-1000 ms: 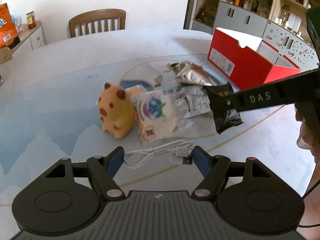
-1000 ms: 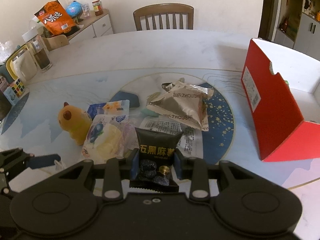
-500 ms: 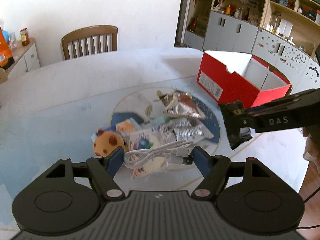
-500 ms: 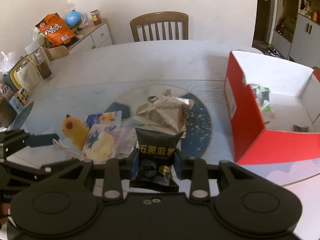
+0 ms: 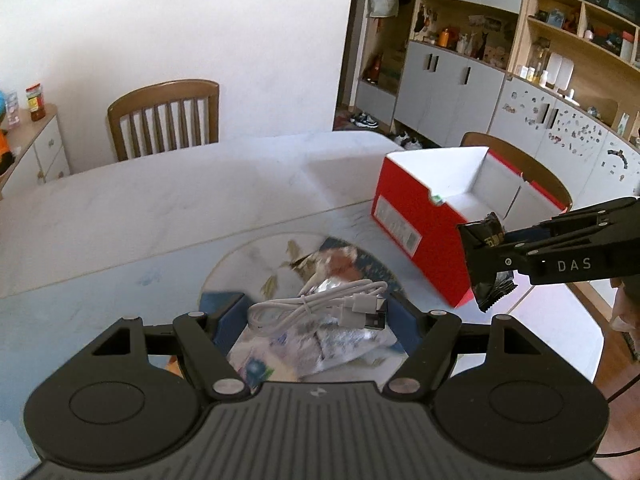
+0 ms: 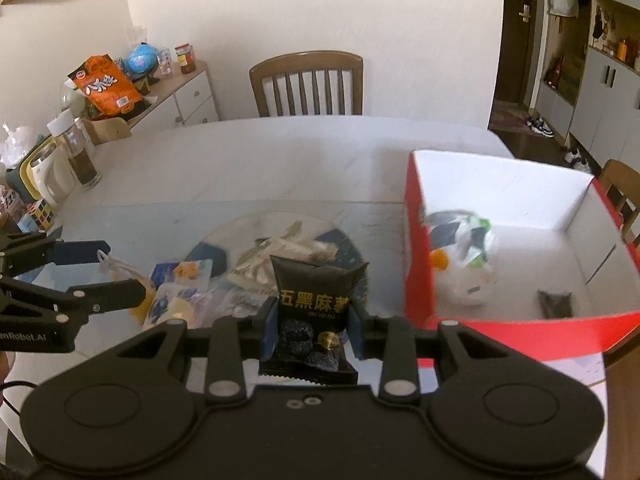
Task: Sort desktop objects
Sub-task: 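Lift the black snack bag with right gripper while left grasps the white USB cable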
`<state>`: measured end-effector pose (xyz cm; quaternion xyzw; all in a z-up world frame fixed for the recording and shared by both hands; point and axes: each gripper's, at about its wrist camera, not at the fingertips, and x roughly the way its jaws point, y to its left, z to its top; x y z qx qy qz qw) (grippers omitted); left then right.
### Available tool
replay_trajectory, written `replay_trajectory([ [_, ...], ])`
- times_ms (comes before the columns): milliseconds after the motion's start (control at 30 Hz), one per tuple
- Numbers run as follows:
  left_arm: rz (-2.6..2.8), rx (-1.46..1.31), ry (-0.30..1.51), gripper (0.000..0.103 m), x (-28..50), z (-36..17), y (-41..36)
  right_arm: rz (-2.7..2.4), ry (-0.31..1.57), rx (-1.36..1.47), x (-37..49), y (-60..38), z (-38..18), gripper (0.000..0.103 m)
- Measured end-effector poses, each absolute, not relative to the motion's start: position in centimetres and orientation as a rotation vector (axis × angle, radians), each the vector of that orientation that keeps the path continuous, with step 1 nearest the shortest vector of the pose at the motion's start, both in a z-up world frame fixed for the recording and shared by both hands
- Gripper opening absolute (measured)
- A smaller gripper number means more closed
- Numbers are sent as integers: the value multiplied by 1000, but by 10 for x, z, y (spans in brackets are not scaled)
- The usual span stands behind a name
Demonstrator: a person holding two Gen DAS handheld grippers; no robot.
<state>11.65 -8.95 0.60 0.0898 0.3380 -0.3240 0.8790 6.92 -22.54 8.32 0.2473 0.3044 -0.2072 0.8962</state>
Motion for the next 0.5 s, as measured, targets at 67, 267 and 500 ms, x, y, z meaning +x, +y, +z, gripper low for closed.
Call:
replay_trajectory([
  [67,-684,187,698,75,118,10,-99,-432,626,507,64,-233,85,34],
  [267,-709,187,683,75,123,15,-133,-444,612,491,52,-259,90,34],
  [500,-739,191,681,75,128,14,-177,-467,615,484,31,-293,85,34],
])
